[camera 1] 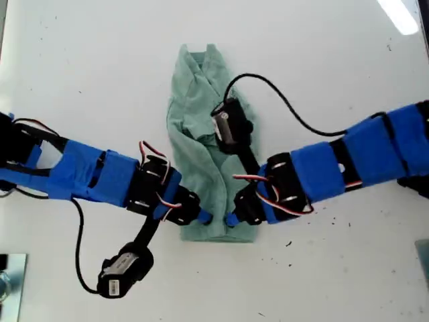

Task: Fold t shirt

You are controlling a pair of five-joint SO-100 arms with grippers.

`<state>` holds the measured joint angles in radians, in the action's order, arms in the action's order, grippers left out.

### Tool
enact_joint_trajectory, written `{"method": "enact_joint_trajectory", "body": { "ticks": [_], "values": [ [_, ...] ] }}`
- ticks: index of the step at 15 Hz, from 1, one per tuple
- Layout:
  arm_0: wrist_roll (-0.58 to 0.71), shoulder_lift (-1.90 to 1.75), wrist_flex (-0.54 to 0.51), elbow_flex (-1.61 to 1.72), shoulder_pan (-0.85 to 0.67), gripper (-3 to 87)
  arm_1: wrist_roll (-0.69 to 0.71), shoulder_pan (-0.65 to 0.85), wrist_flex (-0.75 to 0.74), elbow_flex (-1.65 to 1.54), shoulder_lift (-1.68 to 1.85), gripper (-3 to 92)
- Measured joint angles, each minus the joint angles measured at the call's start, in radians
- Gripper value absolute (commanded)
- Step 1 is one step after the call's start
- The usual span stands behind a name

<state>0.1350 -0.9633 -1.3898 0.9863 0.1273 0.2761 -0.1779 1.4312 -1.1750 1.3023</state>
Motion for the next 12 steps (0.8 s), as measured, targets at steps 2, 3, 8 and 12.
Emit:
{"method": "enact_joint_trajectory", "body": {
  "ticks": [2,3,8,12],
  "values": [
    [0.008,0.02,0.005,-0.018,0.0,7.1,-0.028,-0.031,-0.052,0.006,-0.08,14.7],
    [0.018,0.026,0.008,-0.026,0.0,-0.2,-0.037,-0.044,-0.055,0.032,-0.121,0.7],
    [0.101,0.032,0.02,-0.064,0.025,-0.2,0.018,-0.08,0.006,0.173,-0.169,-0.2],
    [0.176,-0.025,0.072,-0.074,0.138,-0.2,0.221,-0.17,0.035,0.241,-0.044,-0.2]
  ]
}}
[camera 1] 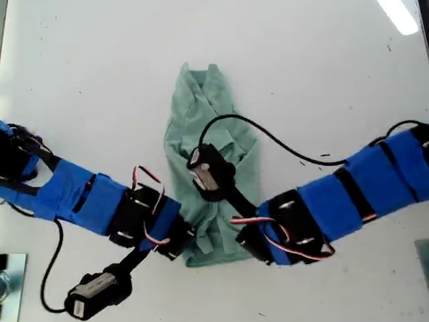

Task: Fold t shirt

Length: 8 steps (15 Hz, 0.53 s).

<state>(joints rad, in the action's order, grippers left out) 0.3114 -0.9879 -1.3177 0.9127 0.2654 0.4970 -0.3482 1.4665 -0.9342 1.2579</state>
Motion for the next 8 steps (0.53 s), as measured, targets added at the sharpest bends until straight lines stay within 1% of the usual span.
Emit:
{"method": "enact_joint_trajectory", "body": {
  "ticks": [2,4,6,8],
  "values": [
    [0.021,-0.06,0.061,0.0,0.074,-0.2,0.072,-0.071,-0.075,0.0,0.051,-0.2],
    [0.032,-0.124,0.104,0.0,0.117,-0.2,0.098,-0.098,-0.11,0.002,0.052,-0.2],
    [0.043,-0.175,0.106,0.002,0.109,-0.2,0.121,-0.032,-0.11,0.002,0.052,-0.2],
    [0.058,-0.236,0.091,0.008,0.044,-0.2,0.189,0.104,-0.092,-0.002,0.109,-0.2]
  ]
}}
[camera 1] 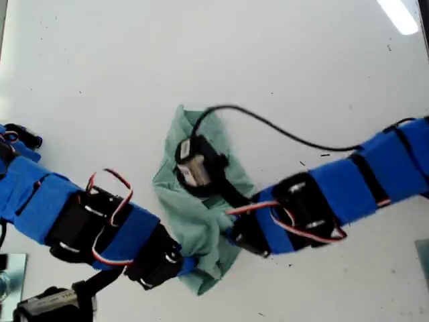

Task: Fold t shirt

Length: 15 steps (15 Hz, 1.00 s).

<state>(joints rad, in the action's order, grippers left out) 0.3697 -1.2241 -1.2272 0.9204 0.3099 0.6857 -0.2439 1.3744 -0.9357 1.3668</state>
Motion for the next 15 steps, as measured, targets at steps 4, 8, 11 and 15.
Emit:
{"method": "enact_joint_trajectory", "body": {
  "ticks": [4,8,11,15],
  "values": [
    [0.025,-0.103,-0.083,0.077,-0.232,20.3,0.107,0.281,0.005,-0.043,0.132,22.1],
    [-0.048,-0.262,-0.138,0.276,-0.399,26.4,0.041,0.485,-0.009,-0.179,0.138,27.2],
    [-0.14,-0.758,-0.012,0.804,-0.632,22.2,-0.038,0.71,0.017,-0.466,0.376,24.3],
    [-0.183,-1.525,0.176,1.54,-0.75,19.2,-0.029,0.977,-0.006,-1.062,1.042,26.2]
  ]
}}
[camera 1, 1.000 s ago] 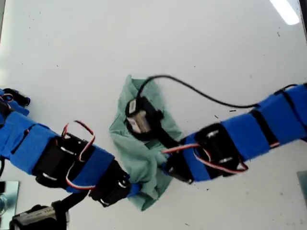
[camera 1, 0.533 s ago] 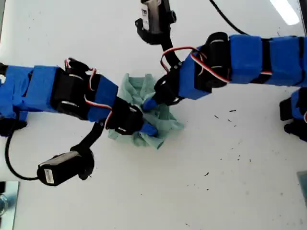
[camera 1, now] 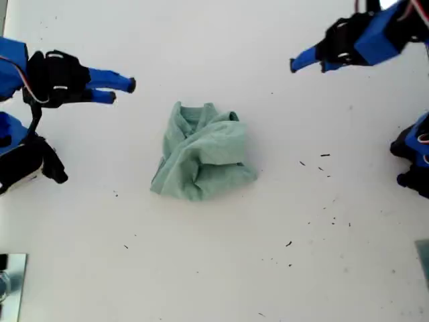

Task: Fold t shirt

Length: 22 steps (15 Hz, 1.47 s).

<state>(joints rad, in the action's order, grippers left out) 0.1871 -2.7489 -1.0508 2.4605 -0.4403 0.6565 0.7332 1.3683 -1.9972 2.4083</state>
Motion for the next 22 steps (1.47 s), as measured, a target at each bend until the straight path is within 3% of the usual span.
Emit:
{"method": "enact_joint_trajectory", "body": {
  "ticks": [2,3,6,7,9,11,12,14,18,22],
  "values": [
    [-0.032,-0.117,0.031,0.15,0.074,10.1,-0.006,-0.06,0.061,-0.144,0.236,21.9],
    [-0.051,-0.202,0.051,0.238,0.143,0.3,-0.028,-0.144,0.064,-0.209,0.285,5.6],
    [-0.21,-0.597,-0.018,0.531,0.319,-0.1,-0.083,-0.485,0.008,-0.374,0.454,2.1],
    [-0.252,-0.756,-0.035,0.632,0.379,-0.1,-0.089,-0.601,-0.057,-0.38,0.454,2.1],
    [-0.265,-0.824,-0.009,0.739,0.408,1.2,-0.058,-0.83,-0.336,-0.376,0.242,2.1],
    [-0.219,-0.839,-0.005,0.767,0.422,2.1,-0.051,-1.014,-0.632,-0.316,-0.103,2.1],
    [-0.163,-0.839,-0.005,0.77,0.42,1.8,-0.074,-1.08,-0.68,-0.288,-0.259,2.1],
    [-0.114,-0.839,-0.005,0.772,0.405,1.4,-0.072,-1.111,-0.64,-0.19,-0.425,2.1],
    [-0.103,-0.839,0.002,0.772,0.391,-0.1,0.153,-1.035,-0.268,0.5,-0.753,2.1],
    [-0.103,-0.839,0.002,0.772,0.39,-0.1,0.293,-0.89,-0.209,0.716,-0.764,2.1]
  ]
}}
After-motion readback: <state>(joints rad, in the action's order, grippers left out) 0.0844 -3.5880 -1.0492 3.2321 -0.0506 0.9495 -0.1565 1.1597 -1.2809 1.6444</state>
